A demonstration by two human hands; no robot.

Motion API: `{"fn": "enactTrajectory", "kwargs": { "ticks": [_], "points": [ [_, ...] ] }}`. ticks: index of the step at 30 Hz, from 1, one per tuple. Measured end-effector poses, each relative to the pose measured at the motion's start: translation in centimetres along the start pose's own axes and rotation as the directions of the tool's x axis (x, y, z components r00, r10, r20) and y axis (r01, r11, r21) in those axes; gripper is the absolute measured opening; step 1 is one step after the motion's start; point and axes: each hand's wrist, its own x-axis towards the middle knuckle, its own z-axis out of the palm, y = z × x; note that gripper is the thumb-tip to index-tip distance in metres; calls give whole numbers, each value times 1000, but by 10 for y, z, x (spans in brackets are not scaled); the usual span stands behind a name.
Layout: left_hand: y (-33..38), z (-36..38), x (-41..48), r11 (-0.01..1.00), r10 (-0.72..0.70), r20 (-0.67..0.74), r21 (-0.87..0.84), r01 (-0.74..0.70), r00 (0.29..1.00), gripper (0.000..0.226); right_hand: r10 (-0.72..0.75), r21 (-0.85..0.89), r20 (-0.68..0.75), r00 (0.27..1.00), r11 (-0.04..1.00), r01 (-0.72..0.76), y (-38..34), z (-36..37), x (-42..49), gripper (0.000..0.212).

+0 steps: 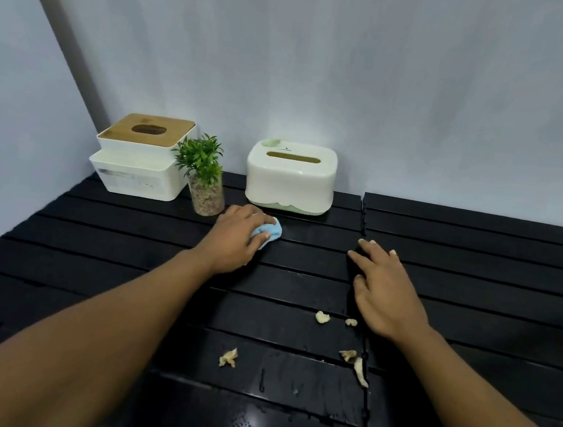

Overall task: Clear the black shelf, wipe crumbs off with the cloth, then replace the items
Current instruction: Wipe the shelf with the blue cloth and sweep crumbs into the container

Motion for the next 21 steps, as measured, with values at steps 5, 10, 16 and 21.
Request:
{"fn": "enactTrajectory", "kwargs": {
  "ticks": [5, 10, 16, 21],
  "points": [
    [36, 10, -13, 980, 198, 62, -26, -197, 978, 35, 78, -25, 14, 997, 997, -78, -5, -2, -4, 49],
    [87, 11, -56, 898, 436, 156, -137, -417, 887, 29, 62, 118, 57, 996, 991, -68, 1, -13, -4, 48],
    [74, -1, -35, 918, 353, -4, -193, -347, 935, 28, 173, 87, -40, 984, 982, -169, 25, -24, -25, 51],
    [77, 12, 42, 960, 247, -56, -120, -252, 967, 27, 157, -37, -51, 986, 987, -159, 26, -16, -24, 48]
  ]
}}
